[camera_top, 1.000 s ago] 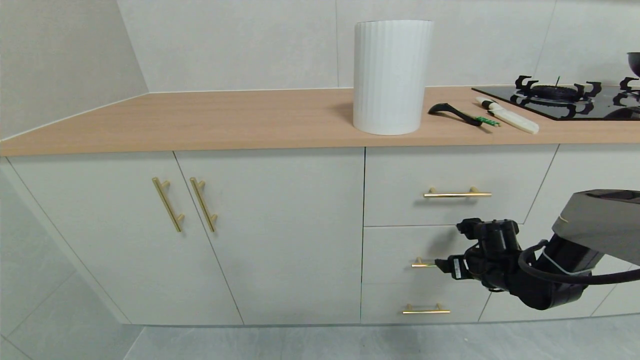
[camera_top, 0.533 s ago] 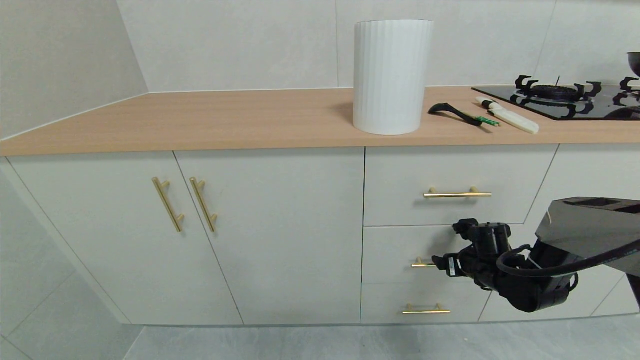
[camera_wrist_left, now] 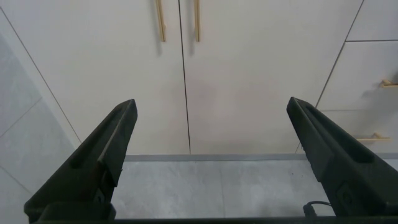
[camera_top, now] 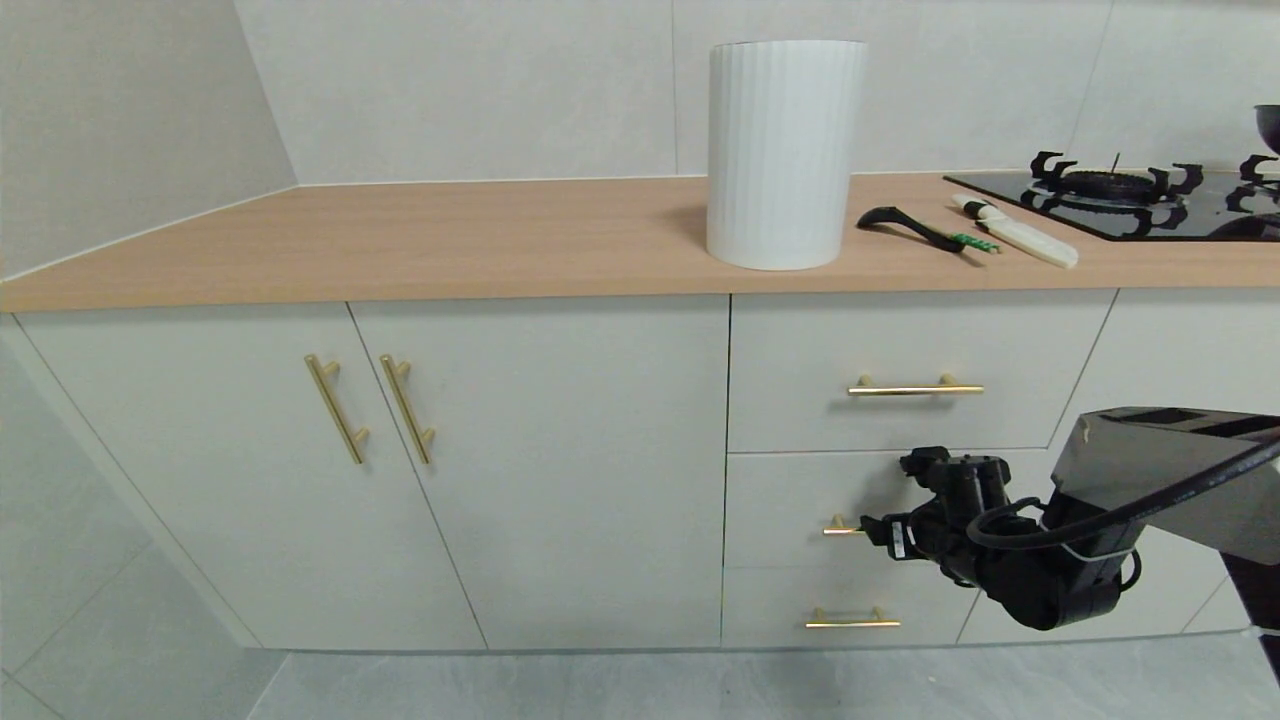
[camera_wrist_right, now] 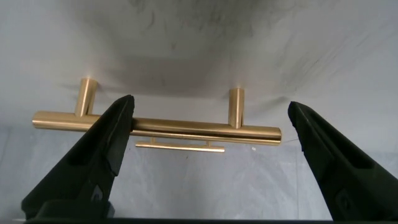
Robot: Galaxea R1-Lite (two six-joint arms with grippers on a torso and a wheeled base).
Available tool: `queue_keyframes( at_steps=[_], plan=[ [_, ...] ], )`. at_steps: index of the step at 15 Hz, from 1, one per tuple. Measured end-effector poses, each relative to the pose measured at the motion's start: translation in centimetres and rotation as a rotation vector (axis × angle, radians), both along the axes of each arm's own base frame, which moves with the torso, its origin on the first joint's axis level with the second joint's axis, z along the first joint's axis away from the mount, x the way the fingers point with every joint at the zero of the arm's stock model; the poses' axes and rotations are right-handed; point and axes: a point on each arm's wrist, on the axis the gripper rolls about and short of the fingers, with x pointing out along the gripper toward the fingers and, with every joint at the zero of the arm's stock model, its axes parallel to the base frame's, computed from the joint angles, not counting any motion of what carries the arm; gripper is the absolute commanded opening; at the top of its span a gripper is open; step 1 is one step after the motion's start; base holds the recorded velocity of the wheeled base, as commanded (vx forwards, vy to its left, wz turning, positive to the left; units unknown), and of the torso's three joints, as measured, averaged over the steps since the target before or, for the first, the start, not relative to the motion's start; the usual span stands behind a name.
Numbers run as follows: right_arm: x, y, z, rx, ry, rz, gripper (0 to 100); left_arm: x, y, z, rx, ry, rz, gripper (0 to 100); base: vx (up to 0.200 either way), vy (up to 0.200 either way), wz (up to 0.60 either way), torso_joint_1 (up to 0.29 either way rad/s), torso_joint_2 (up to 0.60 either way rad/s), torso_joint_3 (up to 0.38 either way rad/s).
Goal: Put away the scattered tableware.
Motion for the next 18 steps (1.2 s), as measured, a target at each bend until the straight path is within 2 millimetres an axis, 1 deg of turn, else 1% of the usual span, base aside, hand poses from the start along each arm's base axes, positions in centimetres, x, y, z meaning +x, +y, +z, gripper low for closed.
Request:
queue_keyframes(
  at_steps=[7, 12, 14, 16, 18],
  plan=[
    [-0.6, -0.1, -0.6, -0.013, 0.040, 0.008, 100, 0.0, 0.0, 0.0, 0.000, 0.000, 0.000, 100, 0.000, 0.000, 0.00, 0.000, 0.00, 0.000],
    [-0.9, -0.2, -0.6, -0.016, 0.053, 0.007, 100, 0.0, 0.0, 0.0, 0.000, 0.000, 0.000, 100, 0.000, 0.000, 0.00, 0.000, 0.00, 0.000],
    [-1.1, -0.2, -0.5, -0.018, 0.059, 0.009, 100, 0.0, 0.0, 0.0, 0.000, 0.000, -0.001, 100, 0.000, 0.000, 0.00, 0.000, 0.00, 0.000],
    [-1.7, -0.3, -0.3, -0.026, 0.108, 0.013, 100, 0.0, 0.0, 0.0, 0.000, 0.000, 0.000, 100, 0.000, 0.000, 0.00, 0.000, 0.00, 0.000],
    [-2.4, -0.3, 0.6, -0.034, 0.155, 0.021, 100, 0.0, 0.0, 0.0, 0.000, 0.000, 0.000, 100, 0.000, 0.000, 0.00, 0.000, 0.00, 0.000]
  ],
)
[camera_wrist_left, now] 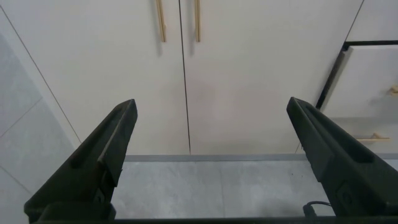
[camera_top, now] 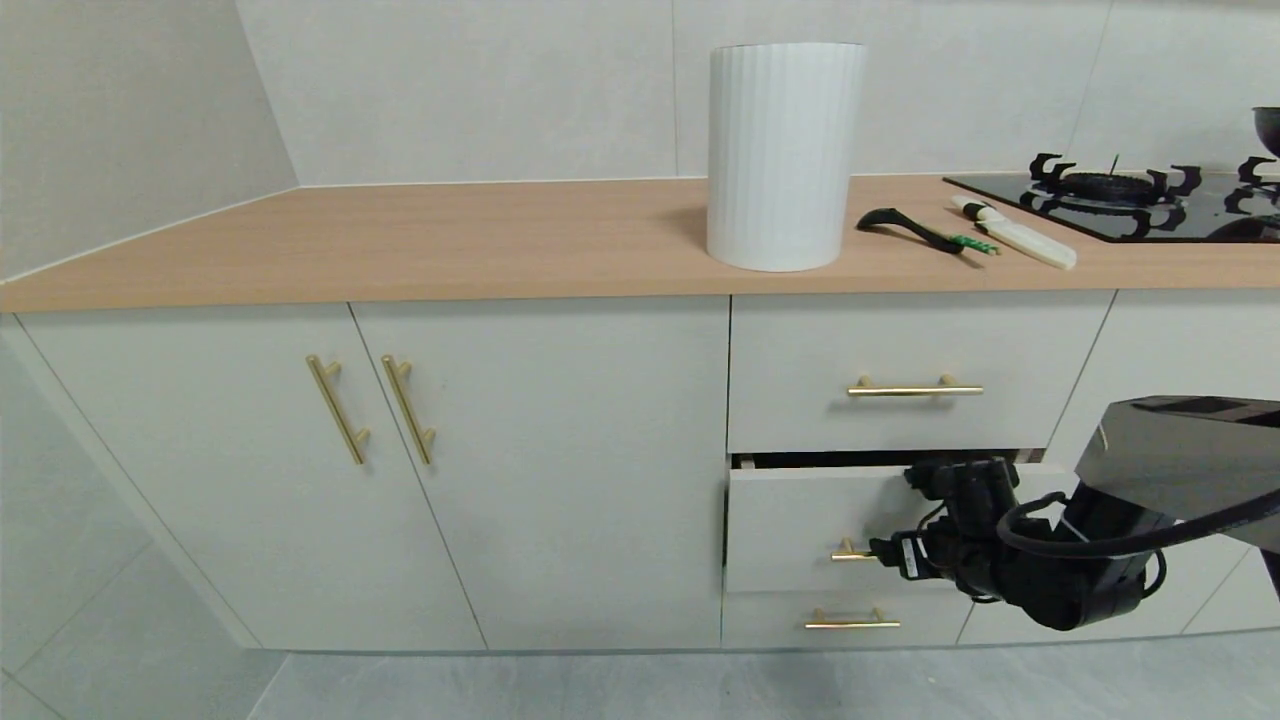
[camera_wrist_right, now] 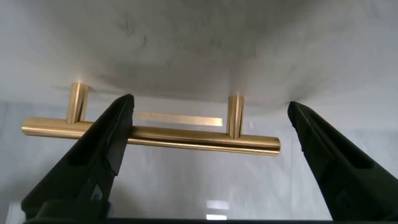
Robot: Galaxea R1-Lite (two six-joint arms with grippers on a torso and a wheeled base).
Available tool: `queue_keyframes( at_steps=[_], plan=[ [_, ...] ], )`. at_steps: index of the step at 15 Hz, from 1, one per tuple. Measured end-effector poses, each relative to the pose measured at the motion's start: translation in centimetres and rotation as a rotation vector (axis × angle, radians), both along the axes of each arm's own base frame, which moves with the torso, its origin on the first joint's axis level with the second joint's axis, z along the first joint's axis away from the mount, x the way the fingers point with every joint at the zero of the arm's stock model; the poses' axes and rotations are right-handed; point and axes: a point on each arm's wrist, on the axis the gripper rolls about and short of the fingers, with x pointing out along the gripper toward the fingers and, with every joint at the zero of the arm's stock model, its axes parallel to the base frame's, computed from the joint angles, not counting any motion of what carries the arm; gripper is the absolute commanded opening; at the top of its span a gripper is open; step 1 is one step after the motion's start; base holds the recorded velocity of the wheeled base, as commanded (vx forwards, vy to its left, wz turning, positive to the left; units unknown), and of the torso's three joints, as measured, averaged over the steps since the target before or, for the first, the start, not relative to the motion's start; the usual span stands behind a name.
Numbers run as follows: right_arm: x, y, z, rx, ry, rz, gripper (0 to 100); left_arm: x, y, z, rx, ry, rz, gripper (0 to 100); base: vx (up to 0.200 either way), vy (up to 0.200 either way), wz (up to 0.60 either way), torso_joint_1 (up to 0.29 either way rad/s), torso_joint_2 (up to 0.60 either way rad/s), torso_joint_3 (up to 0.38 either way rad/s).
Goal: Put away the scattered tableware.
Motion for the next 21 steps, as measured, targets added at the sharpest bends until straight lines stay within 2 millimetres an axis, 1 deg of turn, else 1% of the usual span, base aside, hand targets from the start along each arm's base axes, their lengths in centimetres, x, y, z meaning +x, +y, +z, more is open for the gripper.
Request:
queue_keyframes(
  at_steps=[2, 3, 6, 8, 9, 11, 13, 15, 17, 21],
  plan=[
    [-1.1, 0.1, 2.0, -0.012, 0.039, 0.015, 100, 0.0, 0.0, 0.0, 0.000, 0.000, 0.000, 100, 0.000, 0.000, 0.00, 0.000, 0.00, 0.000],
    [-1.8, 0.4, 3.6, -0.016, 0.060, 0.028, 100, 0.0, 0.0, 0.0, 0.000, 0.000, 0.000, 100, 0.000, 0.000, 0.00, 0.000, 0.00, 0.000],
    [-4.6, 1.3, 9.4, -0.010, 0.063, 0.073, 100, 0.0, 0.0, 0.0, 0.000, 0.000, 0.000, 100, 0.000, 0.000, 0.00, 0.000, 0.00, 0.000],
    [-6.6, 1.9, 12.8, 0.002, 0.023, 0.108, 100, 0.0, 0.0, 0.0, 0.000, 0.000, 0.000, 100, 0.000, 0.000, 0.00, 0.000, 0.00, 0.000],
    [-7.4, 2.2, 14.2, 0.011, -0.009, 0.123, 100, 0.0, 0.0, 0.0, 0.000, 0.000, 0.000, 100, 0.000, 0.000, 0.00, 0.000, 0.00, 0.000],
    [-7.9, 2.5, 15.9, 0.033, -0.076, 0.133, 100, 0.0, 0.0, 0.0, 0.000, 0.000, 0.000, 100, 0.000, 0.000, 0.00, 0.000, 0.00, 0.000],
    [-7.7, 2.6, 16.7, 0.052, -0.142, 0.133, 100, 0.0, 0.0, 0.0, 0.000, 0.000, 0.000, 100, 0.000, 0.000, 0.00, 0.000, 0.00, 0.000],
    [-7.0, 2.9, 16.7, 0.066, -0.208, 0.126, 100, 0.0, 0.0, 0.0, 0.000, 0.000, 0.000, 100, 0.000, 0.000, 0.00, 0.000, 0.00, 0.000],
    [-6.1, 3.1, 15.7, 0.059, -0.230, 0.106, 100, 0.0, 0.0, 0.0, 0.000, 0.000, 0.000, 100, 0.000, 0.000, 0.00, 0.000, 0.00, 0.000],
    [-4.0, 3.5, 13.0, 0.039, -0.261, 0.063, 100, 0.0, 0.0, 0.0, 0.000, 0.000, 0.000, 100, 0.000, 0.000, 0.00, 0.000, 0.00, 0.000]
  ],
)
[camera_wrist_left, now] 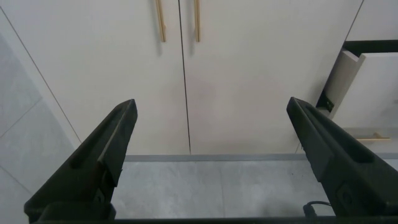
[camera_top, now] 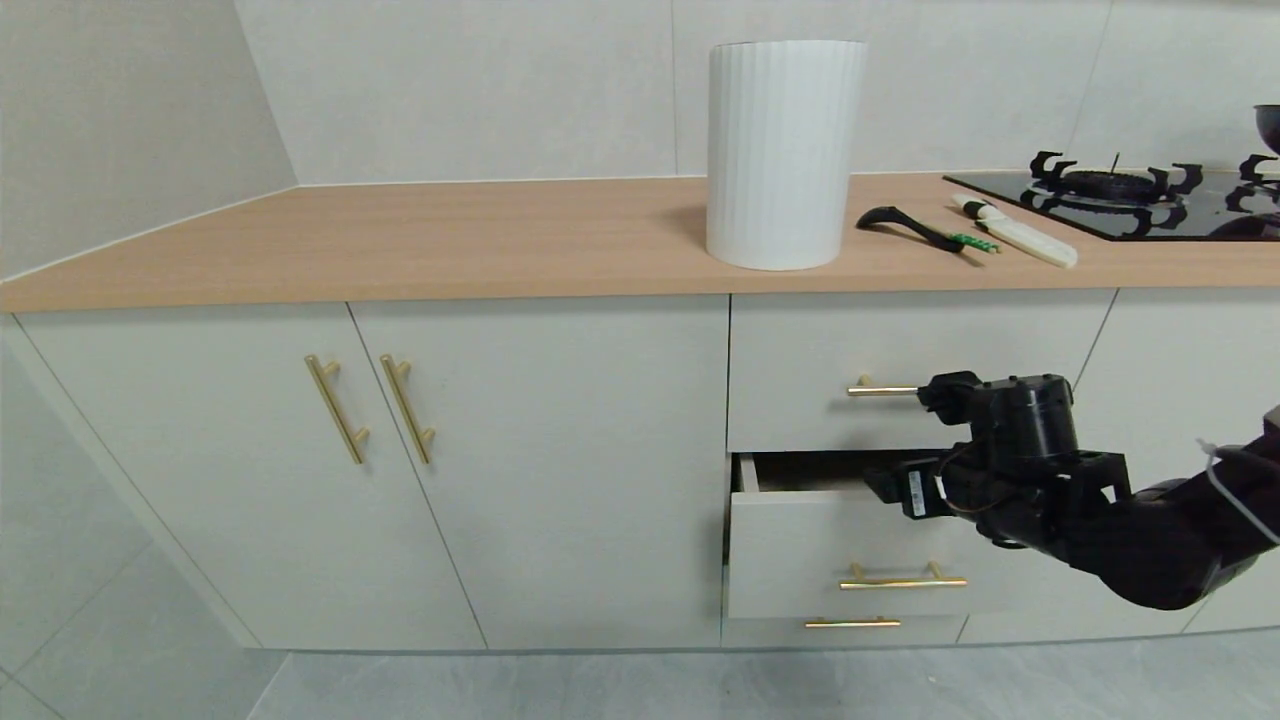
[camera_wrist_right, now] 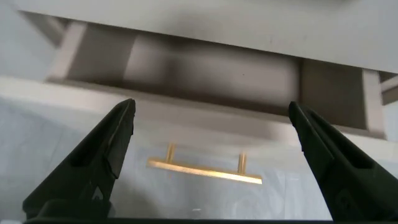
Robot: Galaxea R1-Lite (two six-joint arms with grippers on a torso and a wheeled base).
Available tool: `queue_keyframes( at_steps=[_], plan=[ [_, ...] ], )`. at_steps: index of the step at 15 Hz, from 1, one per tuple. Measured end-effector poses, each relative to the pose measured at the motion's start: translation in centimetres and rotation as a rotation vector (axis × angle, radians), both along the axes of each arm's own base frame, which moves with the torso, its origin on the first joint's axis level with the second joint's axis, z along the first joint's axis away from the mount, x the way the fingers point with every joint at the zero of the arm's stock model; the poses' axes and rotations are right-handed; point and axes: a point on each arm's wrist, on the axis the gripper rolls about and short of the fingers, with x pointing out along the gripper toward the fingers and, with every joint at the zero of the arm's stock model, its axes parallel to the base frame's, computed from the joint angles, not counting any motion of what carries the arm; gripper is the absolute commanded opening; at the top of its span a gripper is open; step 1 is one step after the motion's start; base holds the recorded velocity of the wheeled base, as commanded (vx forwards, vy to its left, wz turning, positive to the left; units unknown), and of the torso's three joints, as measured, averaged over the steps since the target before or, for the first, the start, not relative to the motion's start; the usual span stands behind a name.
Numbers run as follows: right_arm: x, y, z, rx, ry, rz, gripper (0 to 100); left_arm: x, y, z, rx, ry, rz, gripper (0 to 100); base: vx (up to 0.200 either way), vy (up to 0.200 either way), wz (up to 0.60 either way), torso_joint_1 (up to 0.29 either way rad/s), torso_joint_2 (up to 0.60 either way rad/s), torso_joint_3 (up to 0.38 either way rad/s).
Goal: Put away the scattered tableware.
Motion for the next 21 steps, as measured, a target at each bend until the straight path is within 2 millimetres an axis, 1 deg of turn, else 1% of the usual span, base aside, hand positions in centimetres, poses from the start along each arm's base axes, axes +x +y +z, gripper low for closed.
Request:
queue_keyframes(
  at_steps=[3, 6, 10, 12, 14, 21],
  plan=[
    [1.4, 0.0, -1.7, -0.002, -0.025, -0.030, 100, 0.0, 0.0, 0.0, 0.000, 0.000, 0.000, 100, 0.000, 0.000, 0.00, 0.000, 0.00, 0.000],
    [2.5, -0.2, -3.3, -0.012, -0.011, -0.060, 100, 0.0, 0.0, 0.0, 0.000, 0.000, 0.000, 100, 0.000, 0.000, 0.00, 0.000, 0.00, 0.000],
    [3.2, -0.1, -4.2, 0.010, 0.008, -0.091, 100, 0.0, 0.0, 0.0, 0.000, 0.000, 0.000, 100, 0.000, 0.000, 0.00, 0.000, 0.00, 0.000],
    [3.2, -0.1, -4.5, 0.004, 0.028, -0.092, 100, 0.0, 0.0, 0.0, 0.000, 0.000, 0.000, 100, 0.000, 0.000, 0.00, 0.000, 0.00, 0.000],
    [2.7, -0.3, -4.5, -0.015, 0.091, -0.095, 100, 0.0, 0.0, 0.0, 0.000, 0.000, -0.001, 100, 0.000, 0.000, 0.00, 0.000, 0.00, 0.000],
    [0.7, -0.5, -3.1, -0.057, 0.202, -0.083, 100, 0.0, 0.0, 0.0, 0.000, 0.000, -0.001, 100, 0.000, 0.000, 0.00, 0.000, 0.00, 0.000]
  ],
)
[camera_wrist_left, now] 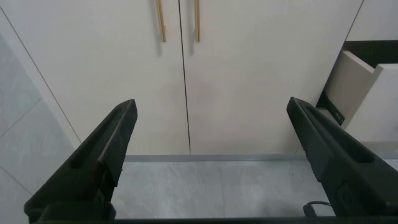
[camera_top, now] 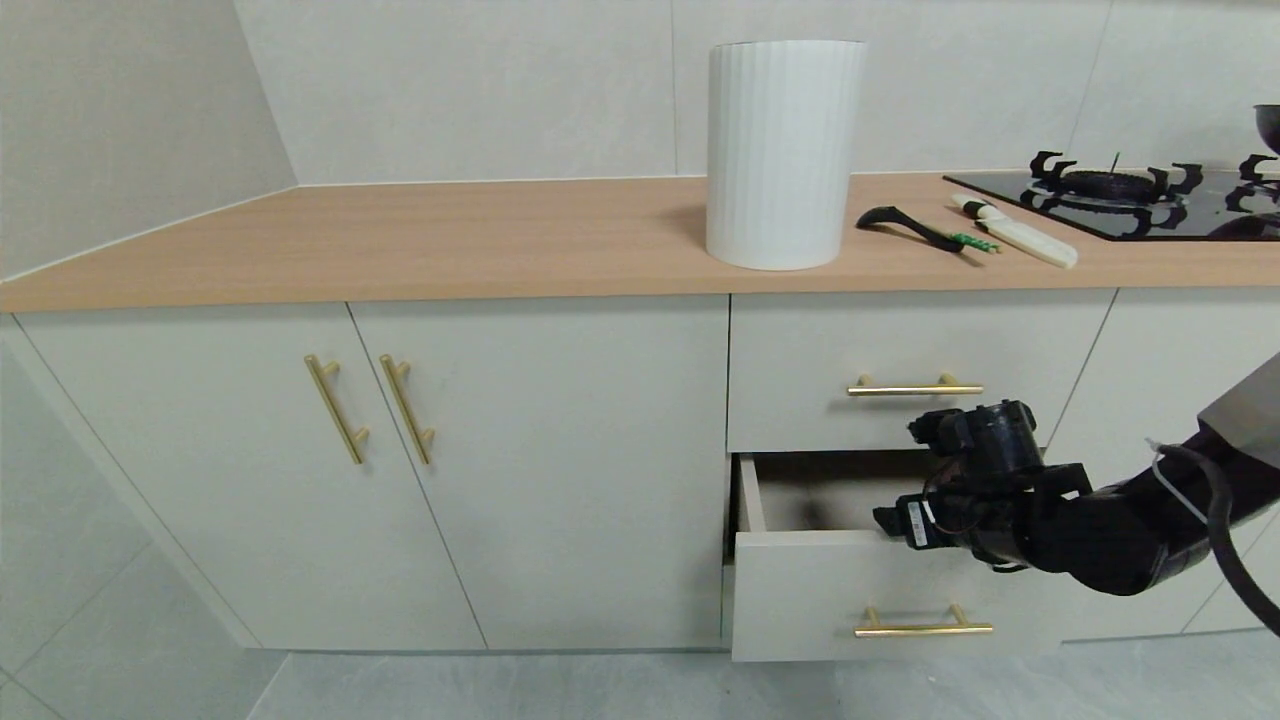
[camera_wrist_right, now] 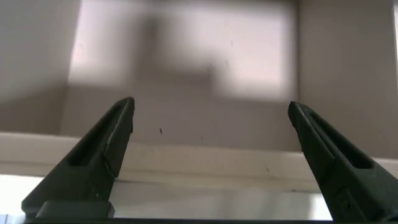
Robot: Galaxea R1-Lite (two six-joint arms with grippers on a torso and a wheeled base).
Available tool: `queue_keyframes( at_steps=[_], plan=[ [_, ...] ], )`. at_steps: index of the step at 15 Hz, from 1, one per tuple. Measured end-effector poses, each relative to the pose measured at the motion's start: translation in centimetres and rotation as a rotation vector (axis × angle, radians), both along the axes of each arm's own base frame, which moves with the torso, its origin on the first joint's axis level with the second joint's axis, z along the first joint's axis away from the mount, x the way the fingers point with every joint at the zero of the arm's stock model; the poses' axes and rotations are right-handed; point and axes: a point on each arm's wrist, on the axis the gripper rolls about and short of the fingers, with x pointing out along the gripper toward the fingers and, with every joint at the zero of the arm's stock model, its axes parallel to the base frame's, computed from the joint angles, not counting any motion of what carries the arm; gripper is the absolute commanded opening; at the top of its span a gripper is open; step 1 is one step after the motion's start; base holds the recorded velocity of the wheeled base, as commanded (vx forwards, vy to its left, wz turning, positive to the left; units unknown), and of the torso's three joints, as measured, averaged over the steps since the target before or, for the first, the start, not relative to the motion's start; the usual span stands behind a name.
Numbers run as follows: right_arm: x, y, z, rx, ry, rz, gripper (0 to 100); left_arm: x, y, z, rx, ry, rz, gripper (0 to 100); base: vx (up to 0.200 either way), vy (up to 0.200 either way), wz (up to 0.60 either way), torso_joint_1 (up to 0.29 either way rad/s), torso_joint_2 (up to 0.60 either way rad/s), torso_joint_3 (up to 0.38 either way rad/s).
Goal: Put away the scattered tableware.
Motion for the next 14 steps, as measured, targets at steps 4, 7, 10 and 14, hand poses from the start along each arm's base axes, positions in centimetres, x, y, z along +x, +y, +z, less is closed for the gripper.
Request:
queue_keyframes(
  at_steps=[4, 7, 10, 14],
  plan=[
    [-1.2, 0.4, 1.0, -0.013, 0.051, 0.021, 100, 0.0, 0.0, 0.0, 0.000, 0.000, 0.000, 100, 0.000, 0.000, 0.00, 0.000, 0.00, 0.000],
    [-2.2, 0.3, 1.5, -0.023, 0.112, 0.031, 100, 0.0, 0.0, 0.0, 0.000, 0.000, 0.000, 100, 0.000, 0.000, 0.00, 0.000, 0.00, 0.000],
    [-3.4, 0.4, 1.7, -0.047, 0.186, 0.049, 100, 0.0, 0.0, 0.0, 0.000, 0.000, 0.000, 100, 0.000, 0.000, 0.00, 0.000, 0.00, 0.000],
    [-4.7, 0.6, 1.9, -0.045, 0.289, 0.109, 100, 0.0, 0.0, 0.0, 0.000, 0.000, 0.000, 100, 0.000, 0.000, 0.00, 0.000, 0.00, 0.000]
  ],
)
